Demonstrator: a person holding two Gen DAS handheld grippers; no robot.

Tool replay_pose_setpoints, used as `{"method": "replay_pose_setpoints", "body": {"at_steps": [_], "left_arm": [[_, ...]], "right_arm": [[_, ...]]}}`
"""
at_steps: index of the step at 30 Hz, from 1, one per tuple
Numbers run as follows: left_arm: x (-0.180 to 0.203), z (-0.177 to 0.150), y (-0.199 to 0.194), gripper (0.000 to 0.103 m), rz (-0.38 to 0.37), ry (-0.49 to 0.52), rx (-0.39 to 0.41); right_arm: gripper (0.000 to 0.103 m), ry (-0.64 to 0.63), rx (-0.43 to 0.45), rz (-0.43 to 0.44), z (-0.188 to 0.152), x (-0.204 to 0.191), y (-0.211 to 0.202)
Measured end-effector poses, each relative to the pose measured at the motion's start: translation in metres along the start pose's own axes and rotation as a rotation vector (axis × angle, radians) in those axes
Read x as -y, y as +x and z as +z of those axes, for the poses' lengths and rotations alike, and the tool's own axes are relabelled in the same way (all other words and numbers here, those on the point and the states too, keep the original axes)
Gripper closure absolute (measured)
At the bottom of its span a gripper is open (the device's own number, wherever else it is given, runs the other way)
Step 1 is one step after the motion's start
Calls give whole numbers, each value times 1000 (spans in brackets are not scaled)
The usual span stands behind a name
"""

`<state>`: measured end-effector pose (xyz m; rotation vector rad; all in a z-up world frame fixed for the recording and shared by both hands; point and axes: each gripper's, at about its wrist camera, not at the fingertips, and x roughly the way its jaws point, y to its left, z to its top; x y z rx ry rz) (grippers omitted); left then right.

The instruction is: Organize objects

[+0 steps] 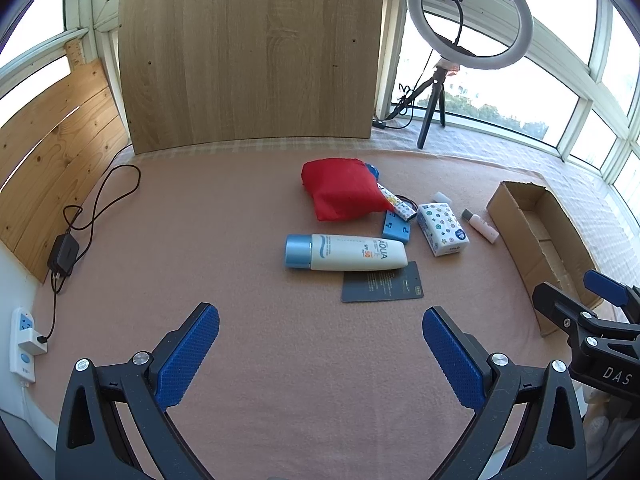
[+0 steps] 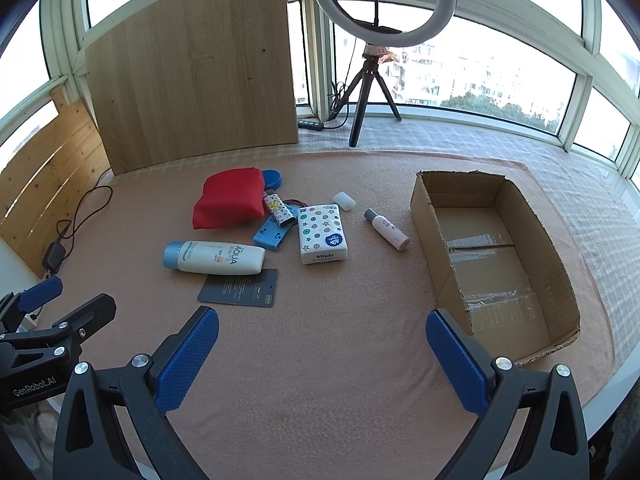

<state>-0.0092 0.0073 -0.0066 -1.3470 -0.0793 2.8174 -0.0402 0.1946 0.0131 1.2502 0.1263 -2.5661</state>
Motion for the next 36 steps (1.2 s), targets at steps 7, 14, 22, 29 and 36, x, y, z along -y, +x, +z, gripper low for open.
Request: {"method": "replay_pose_setpoints", "body": {"at_steps": [7,14,22,29,36], "left_arm": [[0,0,4,0,1,2,-5],[0,1,7,0,3,2,-11],[-6,12,24,0,3,16,-28],[-10,31,62,0,-17,32,-80],[-11,57,104,6,-36,27,-104]], "right_arm": [[1,1,-3,3,1,1,2],[1,2,-6,3,1,2,4],[1,9,-18,-2,3,4,11],[1,26,-32,-12,1,10,15],[1,51,-52,-37,-6,22,18]]}}
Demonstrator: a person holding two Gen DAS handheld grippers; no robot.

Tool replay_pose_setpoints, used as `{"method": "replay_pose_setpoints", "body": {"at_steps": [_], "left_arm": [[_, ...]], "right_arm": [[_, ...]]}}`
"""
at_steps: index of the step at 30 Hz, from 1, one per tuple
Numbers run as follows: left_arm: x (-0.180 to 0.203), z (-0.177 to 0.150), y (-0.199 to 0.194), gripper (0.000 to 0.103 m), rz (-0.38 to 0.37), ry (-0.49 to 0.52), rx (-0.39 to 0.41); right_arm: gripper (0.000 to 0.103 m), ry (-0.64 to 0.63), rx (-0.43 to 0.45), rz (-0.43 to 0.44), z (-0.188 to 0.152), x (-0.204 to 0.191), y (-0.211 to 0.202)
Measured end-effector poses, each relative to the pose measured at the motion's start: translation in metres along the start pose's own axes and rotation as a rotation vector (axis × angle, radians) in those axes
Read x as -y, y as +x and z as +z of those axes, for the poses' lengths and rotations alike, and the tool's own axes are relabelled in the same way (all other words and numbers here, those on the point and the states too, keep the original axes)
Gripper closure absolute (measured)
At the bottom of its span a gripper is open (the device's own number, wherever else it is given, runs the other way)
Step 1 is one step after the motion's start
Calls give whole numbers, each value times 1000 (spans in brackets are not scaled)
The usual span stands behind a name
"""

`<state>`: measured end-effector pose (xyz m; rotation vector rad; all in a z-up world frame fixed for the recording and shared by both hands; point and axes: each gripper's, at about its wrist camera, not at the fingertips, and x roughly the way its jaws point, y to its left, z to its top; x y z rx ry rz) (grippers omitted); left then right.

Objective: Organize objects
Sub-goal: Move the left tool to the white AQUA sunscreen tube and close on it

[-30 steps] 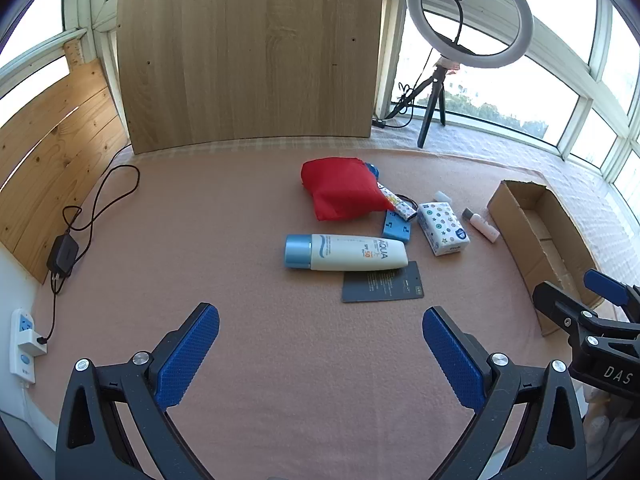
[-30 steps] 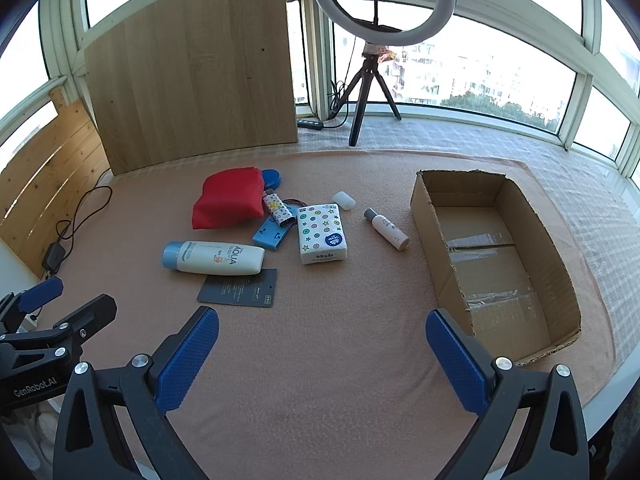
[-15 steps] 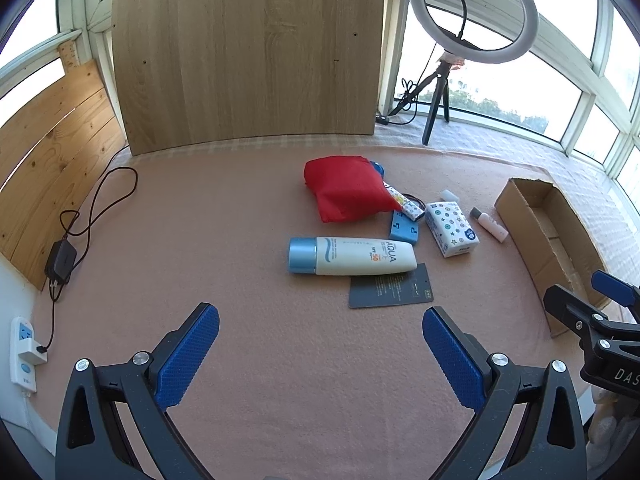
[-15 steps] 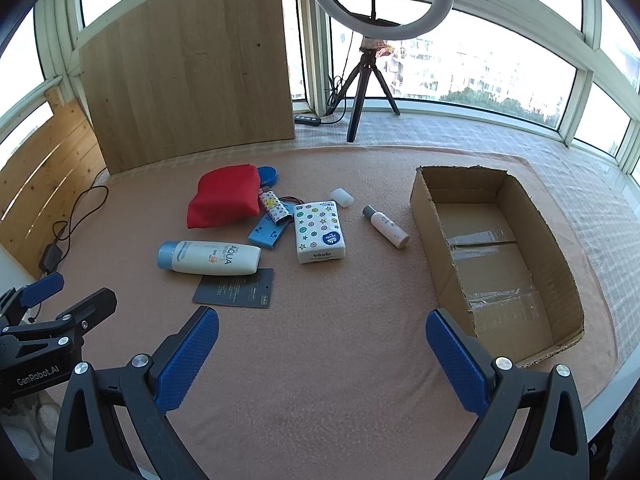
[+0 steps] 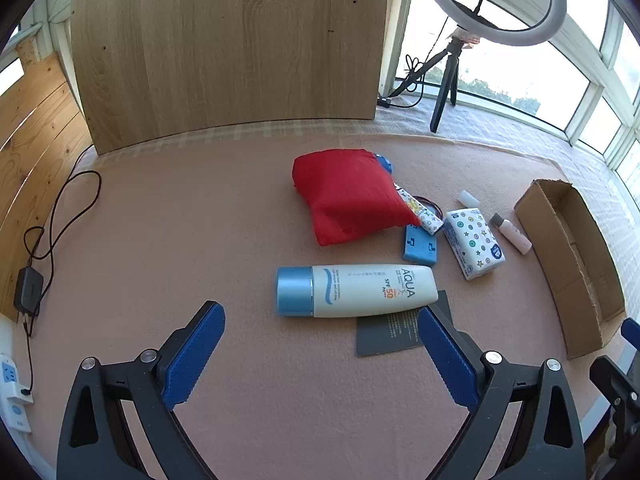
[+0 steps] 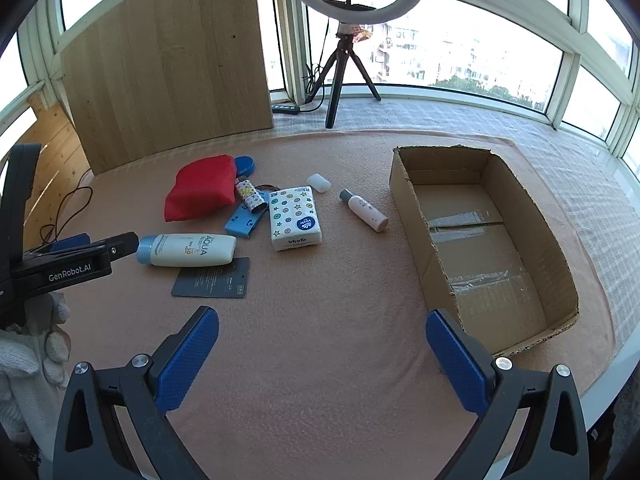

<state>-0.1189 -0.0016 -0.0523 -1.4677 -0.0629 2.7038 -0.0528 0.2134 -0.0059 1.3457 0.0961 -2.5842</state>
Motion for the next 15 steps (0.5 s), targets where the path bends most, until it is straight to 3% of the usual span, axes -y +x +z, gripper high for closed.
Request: {"method": "replay_pose_setpoints", "body": {"at_steps": [3,11,15], "left_arm": [[-4,11,16,9,-6,-25,-8],[-9,30,62,34,-18,-56,-75],[-5,36,84,35,-27,-54,-111]], "right_arm": [[1,14,-5,-12,-2,7,0],[1,36,-21,-39,-8,21,0],[1,39,-29,-48,-11,25,1]]}}
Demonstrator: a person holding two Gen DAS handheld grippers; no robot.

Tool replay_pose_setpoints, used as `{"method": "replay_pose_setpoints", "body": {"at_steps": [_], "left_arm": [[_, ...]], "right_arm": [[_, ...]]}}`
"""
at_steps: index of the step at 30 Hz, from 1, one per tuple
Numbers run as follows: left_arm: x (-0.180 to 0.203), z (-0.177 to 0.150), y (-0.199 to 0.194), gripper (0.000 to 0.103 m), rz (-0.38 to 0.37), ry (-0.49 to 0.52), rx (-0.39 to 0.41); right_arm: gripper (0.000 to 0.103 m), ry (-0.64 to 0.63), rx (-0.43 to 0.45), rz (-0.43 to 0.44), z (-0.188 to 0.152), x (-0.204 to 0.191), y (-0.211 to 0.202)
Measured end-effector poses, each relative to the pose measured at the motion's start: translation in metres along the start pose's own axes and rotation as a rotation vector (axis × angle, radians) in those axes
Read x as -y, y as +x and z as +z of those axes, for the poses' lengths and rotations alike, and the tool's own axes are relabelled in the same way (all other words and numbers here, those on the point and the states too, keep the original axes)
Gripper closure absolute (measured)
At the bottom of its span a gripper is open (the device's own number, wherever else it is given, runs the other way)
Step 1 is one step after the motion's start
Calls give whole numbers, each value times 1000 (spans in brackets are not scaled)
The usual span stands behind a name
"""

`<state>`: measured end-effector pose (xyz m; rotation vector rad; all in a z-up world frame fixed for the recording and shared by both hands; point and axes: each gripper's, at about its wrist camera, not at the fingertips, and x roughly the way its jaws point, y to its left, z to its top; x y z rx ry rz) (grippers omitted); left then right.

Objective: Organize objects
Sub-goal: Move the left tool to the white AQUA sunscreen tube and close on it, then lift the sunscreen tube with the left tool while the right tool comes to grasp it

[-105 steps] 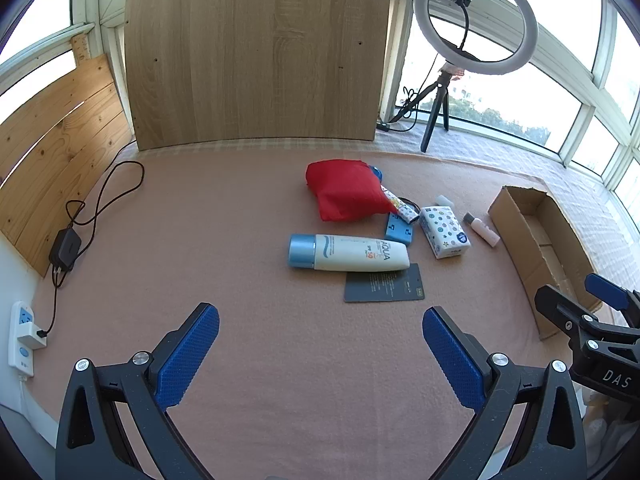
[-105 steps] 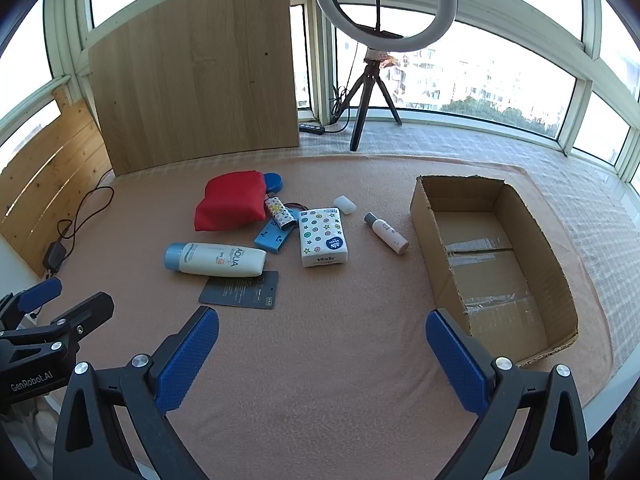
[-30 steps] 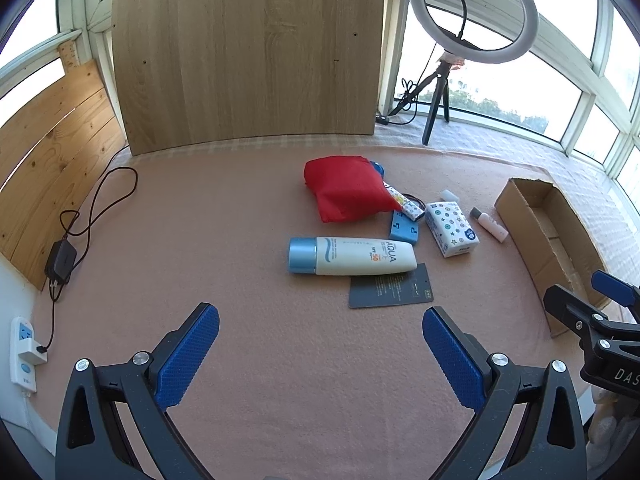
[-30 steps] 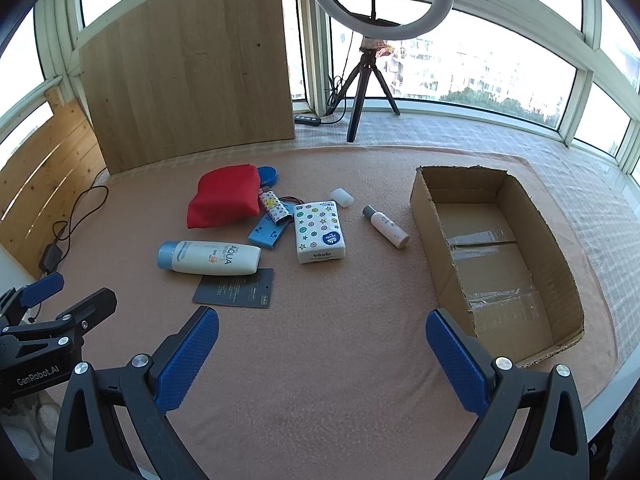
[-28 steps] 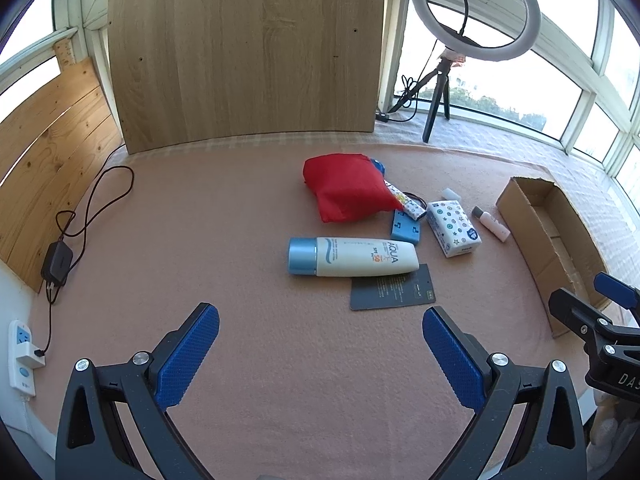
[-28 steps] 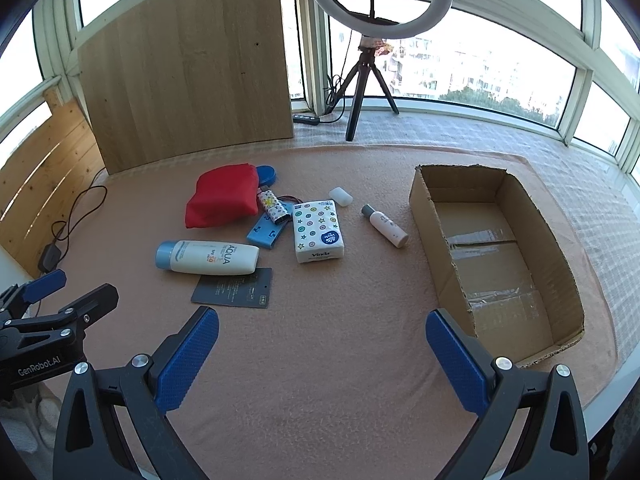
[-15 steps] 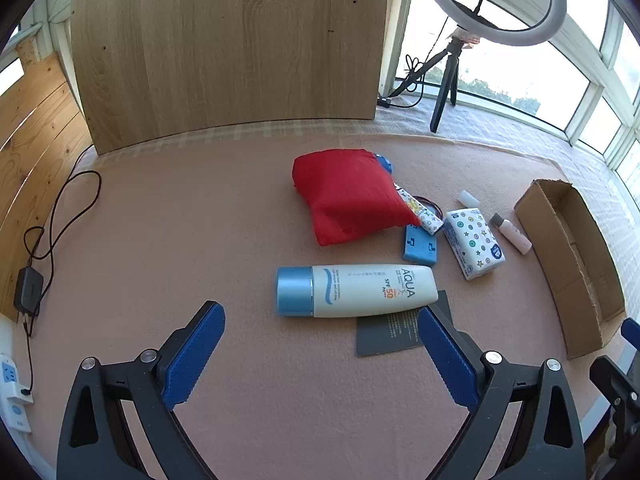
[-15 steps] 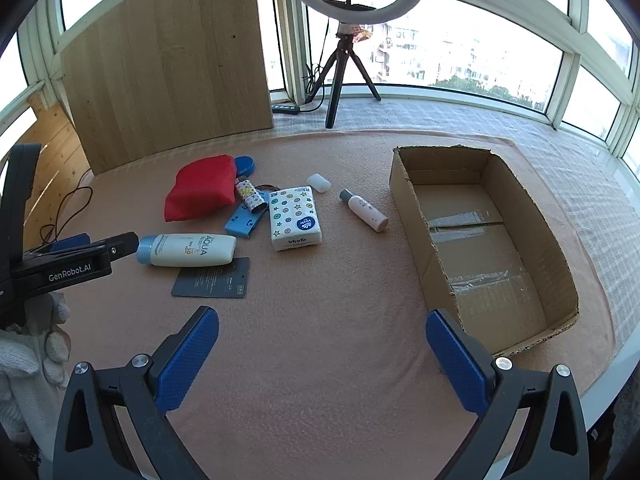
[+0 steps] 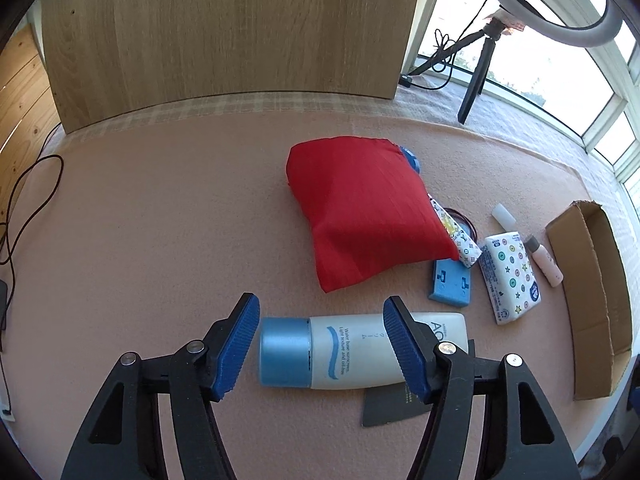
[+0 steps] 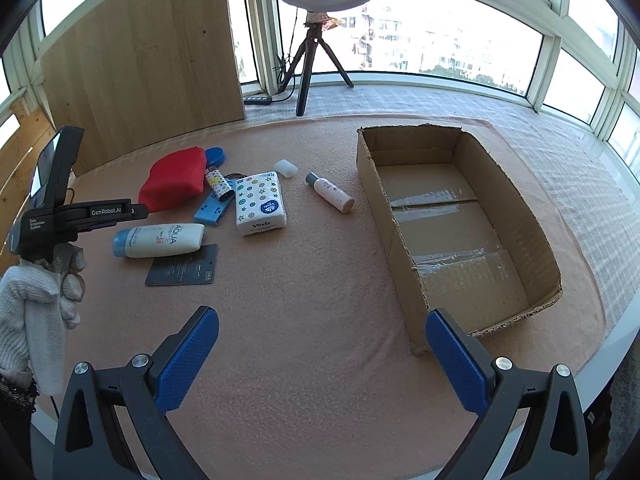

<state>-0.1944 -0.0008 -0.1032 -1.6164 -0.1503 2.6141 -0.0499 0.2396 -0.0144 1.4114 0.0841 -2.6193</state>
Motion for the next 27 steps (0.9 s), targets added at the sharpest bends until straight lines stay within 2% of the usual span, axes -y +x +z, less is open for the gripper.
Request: {"method": "replay_pose_setpoints", "body": {"at_steps": [3,7,12,22,27], "left_arm": [[-2,3,12,37,0,-2,-22],[-8,4,24,45,-12,-10,-57],[-18,-3,25,47,-48,-45,-74],[-30,-50,10,47,-72,-97,-91],[-33,-75,-7,47,-50,-117,-78]], "right_arm": [[1,7,-4,-9,-2,5,0],[1,19,-8,-17,-3,13,1],[1,19,-11,-10,-1,13,3],[1,-43,-3,38,7,-10,7],[1,-61,-10,57,8,-18,11]]}}
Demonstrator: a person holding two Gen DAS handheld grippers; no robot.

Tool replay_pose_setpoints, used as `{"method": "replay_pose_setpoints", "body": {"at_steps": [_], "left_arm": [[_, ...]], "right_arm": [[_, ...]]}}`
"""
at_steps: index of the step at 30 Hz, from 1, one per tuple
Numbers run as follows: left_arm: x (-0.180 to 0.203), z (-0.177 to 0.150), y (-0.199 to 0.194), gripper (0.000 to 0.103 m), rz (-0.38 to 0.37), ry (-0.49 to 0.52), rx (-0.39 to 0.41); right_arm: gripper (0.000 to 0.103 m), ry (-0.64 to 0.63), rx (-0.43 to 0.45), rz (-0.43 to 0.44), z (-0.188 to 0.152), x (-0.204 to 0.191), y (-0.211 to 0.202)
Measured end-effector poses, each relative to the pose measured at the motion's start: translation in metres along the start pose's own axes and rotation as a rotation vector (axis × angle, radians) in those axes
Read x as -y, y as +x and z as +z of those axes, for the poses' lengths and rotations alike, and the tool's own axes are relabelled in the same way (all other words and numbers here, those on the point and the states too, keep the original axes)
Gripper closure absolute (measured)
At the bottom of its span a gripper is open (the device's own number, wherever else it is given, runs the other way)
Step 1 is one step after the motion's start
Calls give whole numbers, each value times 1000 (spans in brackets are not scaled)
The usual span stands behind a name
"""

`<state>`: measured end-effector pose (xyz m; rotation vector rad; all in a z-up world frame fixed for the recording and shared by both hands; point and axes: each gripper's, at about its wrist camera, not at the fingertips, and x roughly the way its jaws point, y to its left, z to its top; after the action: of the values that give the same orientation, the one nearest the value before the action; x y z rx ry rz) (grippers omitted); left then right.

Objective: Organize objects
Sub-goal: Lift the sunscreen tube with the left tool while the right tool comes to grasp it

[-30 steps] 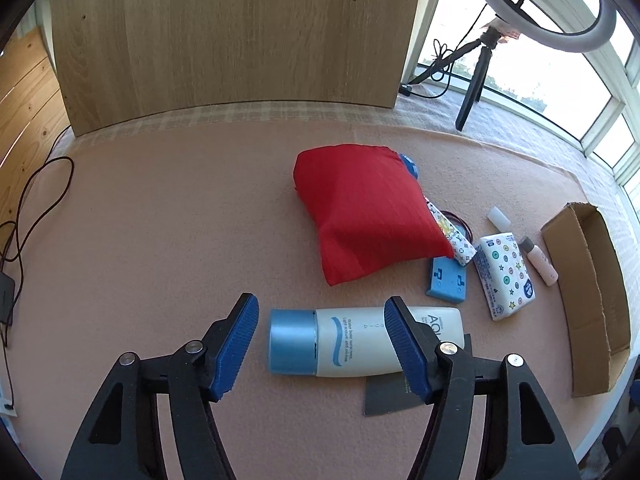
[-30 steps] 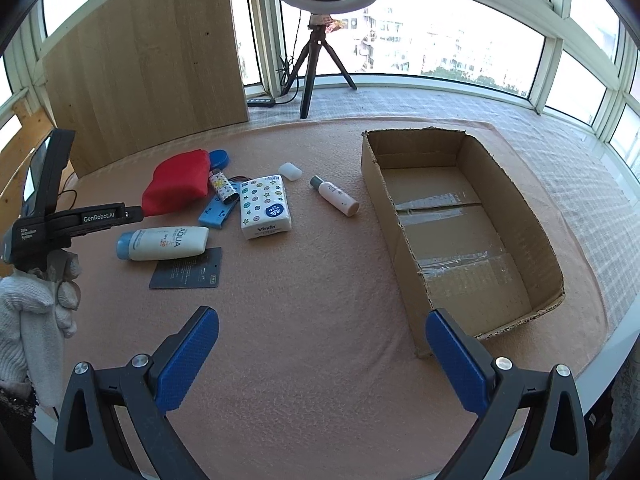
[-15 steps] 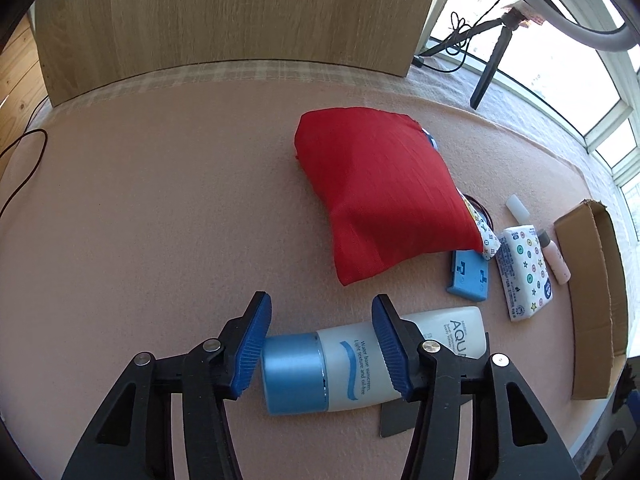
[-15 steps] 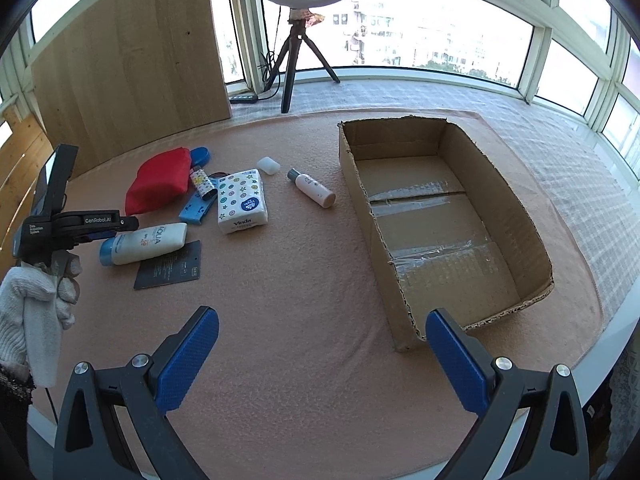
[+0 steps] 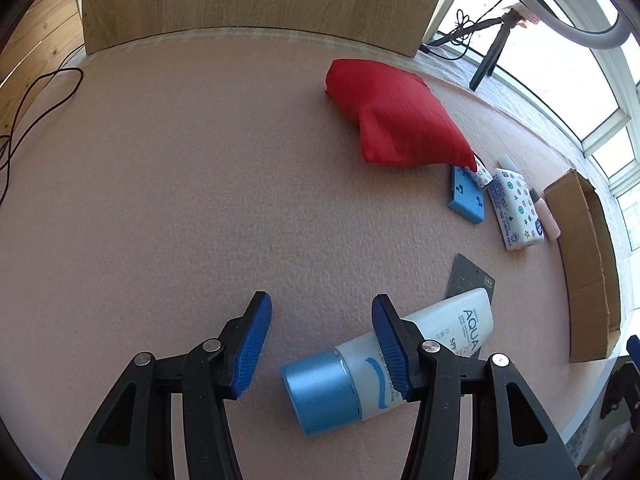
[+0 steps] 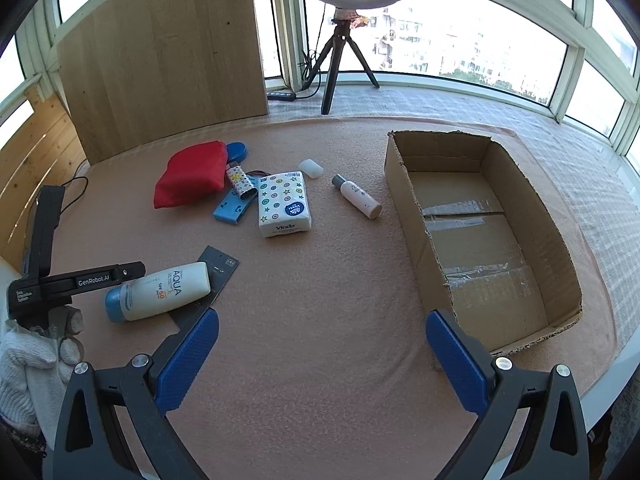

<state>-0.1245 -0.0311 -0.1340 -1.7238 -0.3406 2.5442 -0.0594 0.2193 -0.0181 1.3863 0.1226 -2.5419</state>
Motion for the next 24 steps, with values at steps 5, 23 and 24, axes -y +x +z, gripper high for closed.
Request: {"method": "replay_pose_setpoints", "body": {"at_steps": [5,23,24], "left_arm": [[-9,-4,-7,47,24,18,3],[48,-74,-31,46,-161,106,-50],[49,-76,-33,44,-176,105,-51]], "right_arm": [[1,-13,-14,22,0,-7,6],[1,13,-123,203,-2,-18,38],[1,16,-135,219,-2,-19,42]]}}
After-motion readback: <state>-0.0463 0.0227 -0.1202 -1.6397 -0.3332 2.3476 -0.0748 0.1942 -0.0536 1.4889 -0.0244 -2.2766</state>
